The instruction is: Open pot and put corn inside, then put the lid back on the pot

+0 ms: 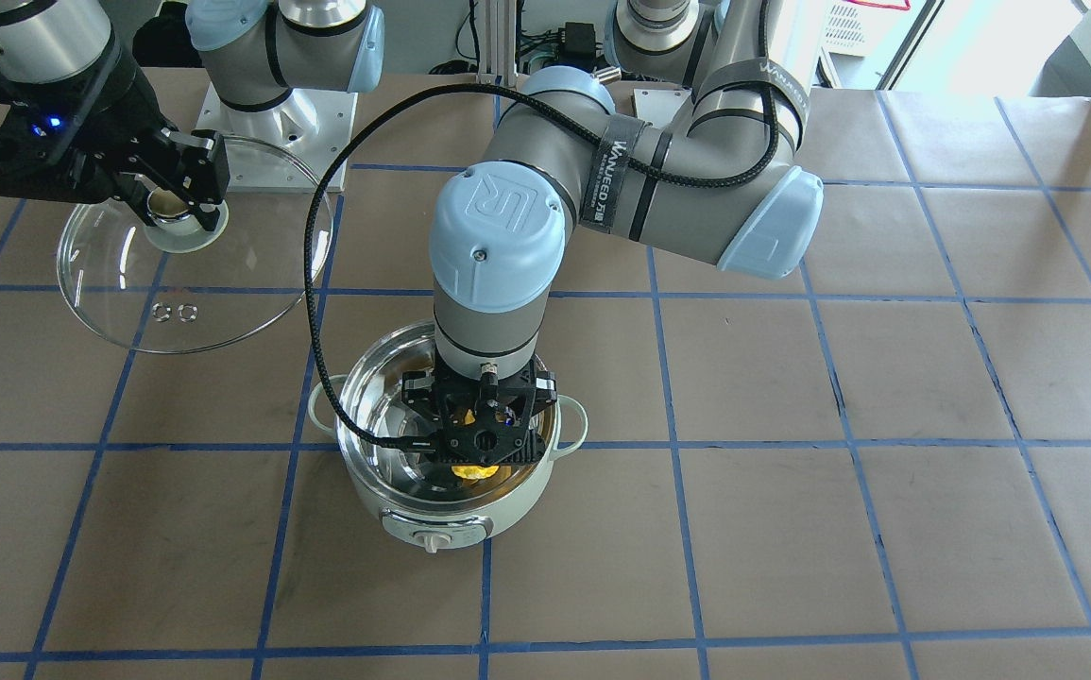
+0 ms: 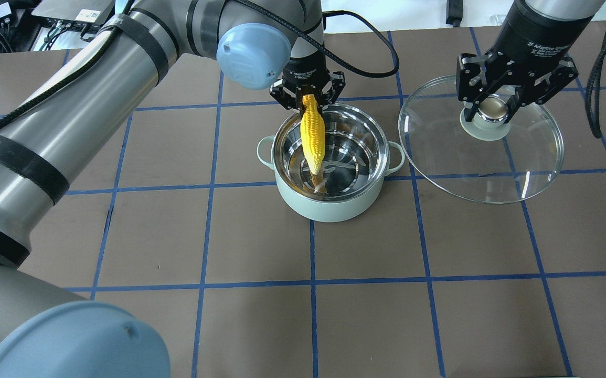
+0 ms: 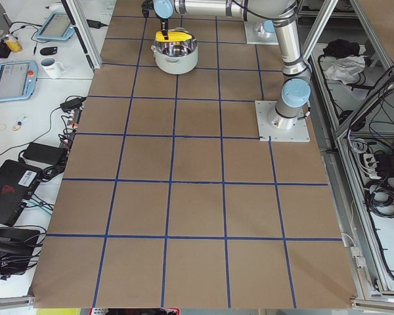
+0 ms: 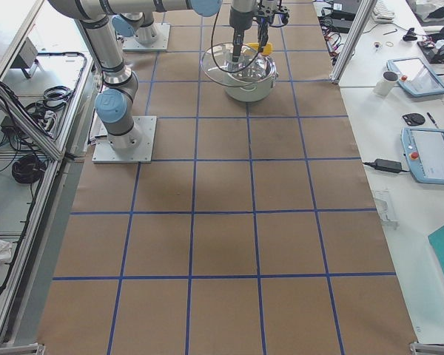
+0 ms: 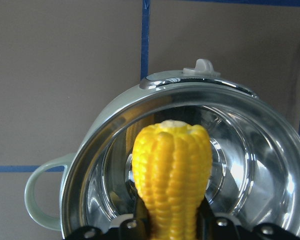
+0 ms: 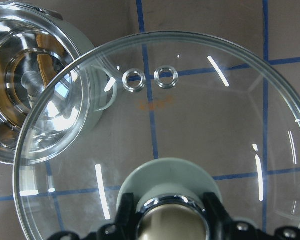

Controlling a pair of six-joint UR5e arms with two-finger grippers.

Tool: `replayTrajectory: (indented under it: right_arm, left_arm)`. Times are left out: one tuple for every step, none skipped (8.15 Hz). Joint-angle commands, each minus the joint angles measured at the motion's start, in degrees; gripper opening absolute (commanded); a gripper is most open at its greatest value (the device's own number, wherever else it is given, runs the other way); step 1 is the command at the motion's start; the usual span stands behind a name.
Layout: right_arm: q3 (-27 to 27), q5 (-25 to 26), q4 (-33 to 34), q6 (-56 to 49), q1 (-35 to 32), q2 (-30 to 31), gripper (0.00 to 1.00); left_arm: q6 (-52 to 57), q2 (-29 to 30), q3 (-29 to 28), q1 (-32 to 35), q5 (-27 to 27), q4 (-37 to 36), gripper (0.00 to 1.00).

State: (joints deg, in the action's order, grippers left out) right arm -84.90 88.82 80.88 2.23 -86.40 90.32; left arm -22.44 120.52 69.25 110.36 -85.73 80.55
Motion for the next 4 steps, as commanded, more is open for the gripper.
replayTrajectory:
  right_arm:
    - [-0.1, 0.1, 1.7, 0.4, 0.0, 0.0, 0.00]
    - [-0.1, 0.2, 1.7, 0.4, 0.0, 0.0, 0.00]
    - [-0.2, 0.2, 1.6, 0.4, 0.0, 0.0, 0.00]
    - [-0.2, 0.2, 1.6, 0.3, 0.0, 0.0, 0.00]
  left_arm:
    - [-0.8, 3.9, 0.1, 1.6, 1.2, -0.1, 0.00]
    - [-0.8, 4.1, 0.1, 1.7, 1.3, -0.1, 0.00]
    - [-0.8, 4.0, 0.1, 1.7, 1.2, -0.1, 0.00]
    - [-0.3, 4.2, 0.1, 1.7, 0.9, -0.5, 0.38]
